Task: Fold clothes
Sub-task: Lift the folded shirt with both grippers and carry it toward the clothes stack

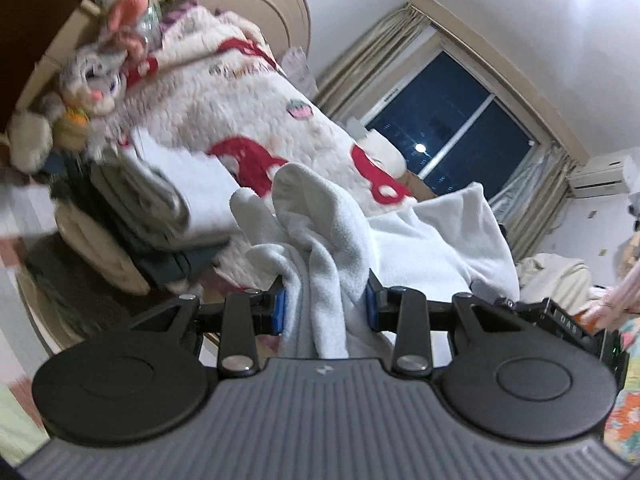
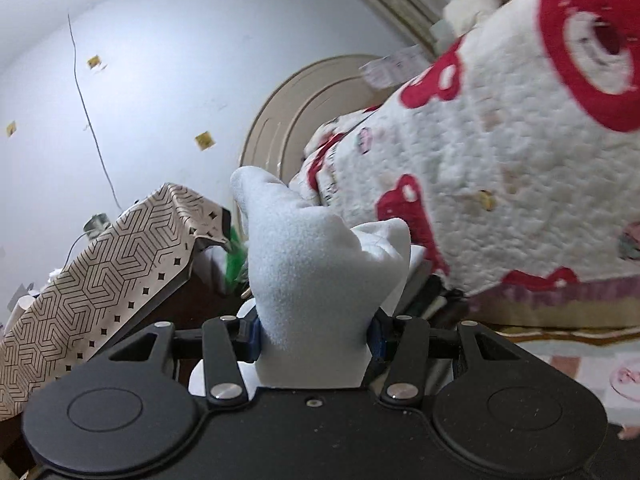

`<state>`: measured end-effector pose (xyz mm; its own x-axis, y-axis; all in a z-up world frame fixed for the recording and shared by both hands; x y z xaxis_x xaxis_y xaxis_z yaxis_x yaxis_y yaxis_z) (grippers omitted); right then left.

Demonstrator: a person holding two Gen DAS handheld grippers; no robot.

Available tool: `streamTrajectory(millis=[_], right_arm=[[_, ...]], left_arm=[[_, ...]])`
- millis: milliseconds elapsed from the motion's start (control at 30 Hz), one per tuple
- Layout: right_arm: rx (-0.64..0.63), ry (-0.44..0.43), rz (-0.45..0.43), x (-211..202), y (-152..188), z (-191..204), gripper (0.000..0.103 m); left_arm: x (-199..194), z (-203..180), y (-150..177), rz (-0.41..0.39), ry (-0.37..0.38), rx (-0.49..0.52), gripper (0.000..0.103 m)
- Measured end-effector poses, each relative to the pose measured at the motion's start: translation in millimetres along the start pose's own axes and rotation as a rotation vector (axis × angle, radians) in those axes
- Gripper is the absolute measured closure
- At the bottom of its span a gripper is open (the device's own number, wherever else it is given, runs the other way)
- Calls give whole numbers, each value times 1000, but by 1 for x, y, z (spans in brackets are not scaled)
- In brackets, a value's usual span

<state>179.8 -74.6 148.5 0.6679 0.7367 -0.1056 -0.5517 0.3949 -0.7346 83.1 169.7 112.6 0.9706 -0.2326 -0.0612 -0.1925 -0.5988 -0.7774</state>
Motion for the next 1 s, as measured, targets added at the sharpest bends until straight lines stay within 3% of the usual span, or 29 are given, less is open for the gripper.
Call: streamTrajectory(millis=[200,400,500,533,667,733,800,900,1000], right_arm=[[-11,-86,45,75,-36,11,50],[6,-189,123,211,-78,3,49],[17,-230,189,271,-81,-12,49],[21,-244,212,290,-82,-18,48],[55,-160,303,344,-62,-79,48],[79,-112,330,361,-55,-105,48],[99,-133,367,371,-53,-109,47],[154,-101,463,384,-48,-124,27],[220,-19,479,380,-38,-138,22]], left_arm=[[43,19,-67,-30,-97,119,69],[102,63,-133,-100,-233,174,69],[127,86,-155,-121,-294,197,69],[138,97,-153,-108,-309,184,69],[191,128,-129,-14,-381,222,69],[206,140,-117,3,-399,207,69],[199,138,-105,-18,-410,203,69],[190,135,-88,-50,-427,197,67],[182,137,-69,-77,-436,151,65]])
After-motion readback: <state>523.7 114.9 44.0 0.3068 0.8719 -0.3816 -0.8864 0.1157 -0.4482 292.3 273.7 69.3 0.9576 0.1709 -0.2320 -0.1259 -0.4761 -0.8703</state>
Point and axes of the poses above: each gripper's, at about its wrist camera, not at the fingertips, and x roughly the way its jaws point, z to its left, y to its underside, the point moved 9 cm from there along x, roughly the way its jaws point, and after that the axes turned 4 degrees about x, right-handed, at the moved point
